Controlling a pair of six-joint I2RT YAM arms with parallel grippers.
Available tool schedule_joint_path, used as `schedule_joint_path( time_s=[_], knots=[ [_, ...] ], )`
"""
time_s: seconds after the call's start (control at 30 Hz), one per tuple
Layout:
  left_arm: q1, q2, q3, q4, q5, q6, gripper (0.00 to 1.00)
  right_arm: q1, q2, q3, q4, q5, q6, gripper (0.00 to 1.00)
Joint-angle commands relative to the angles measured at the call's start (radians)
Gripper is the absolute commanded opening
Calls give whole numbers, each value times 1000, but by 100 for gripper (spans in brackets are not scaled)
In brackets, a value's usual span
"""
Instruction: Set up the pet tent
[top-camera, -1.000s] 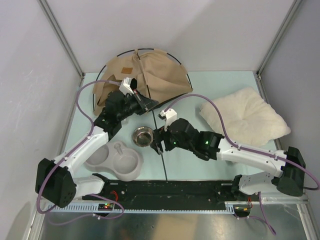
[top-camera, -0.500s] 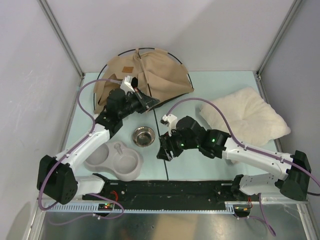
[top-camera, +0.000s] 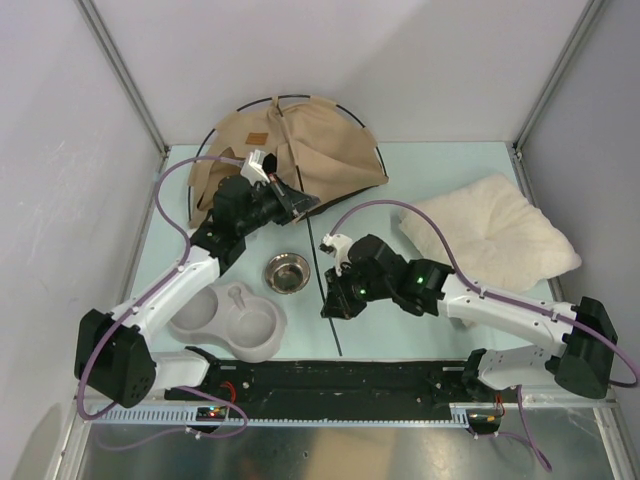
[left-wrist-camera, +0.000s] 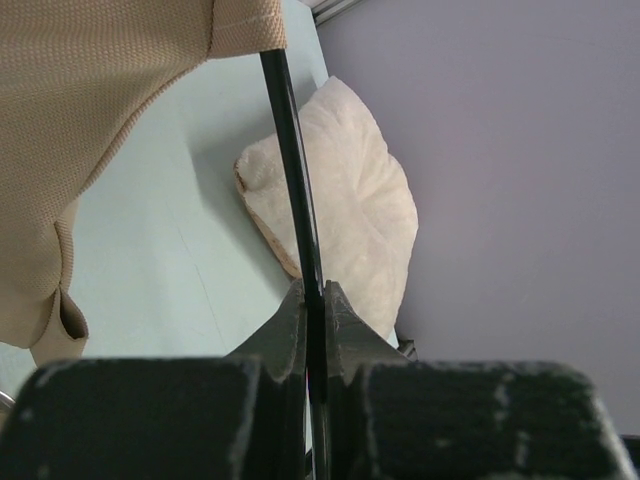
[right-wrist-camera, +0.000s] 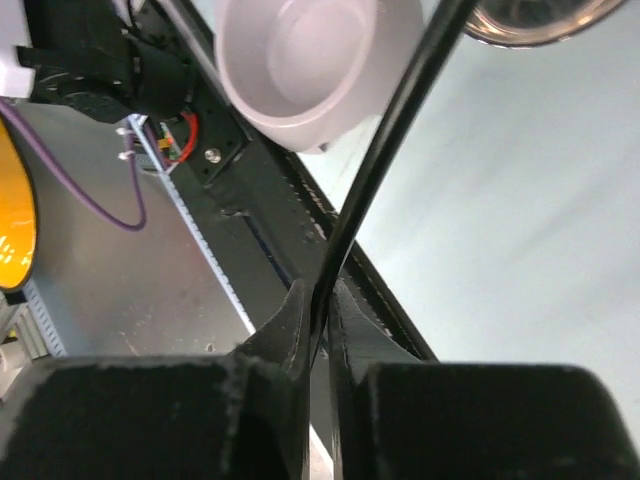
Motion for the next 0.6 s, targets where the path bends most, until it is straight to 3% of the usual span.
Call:
schedule_joint_path(
  time_s=[0.0,0.07,0.17,0.27,0.4,0.57],
  knots=[
    [-6,-5,58,66,17,18,5,-5,-1,-1,11,22,8,2],
    [-5,-10,51,66,16,29,20,-7,-11,-1,17,24,11,1],
    [-6,-28,34,66,14,60,50,-22,-27,-2,24,7,18,0],
    [-5,-58,11,63,19,108,68,-43,-48,-2,25,-22,26,0],
    [11,-129,-22,51,32,164,76,-72,-68,-1,22,-54,41,0],
    [34,-271,-81,9,-71,263,72,-109,-69,-1,35,-71,56,0]
  ],
)
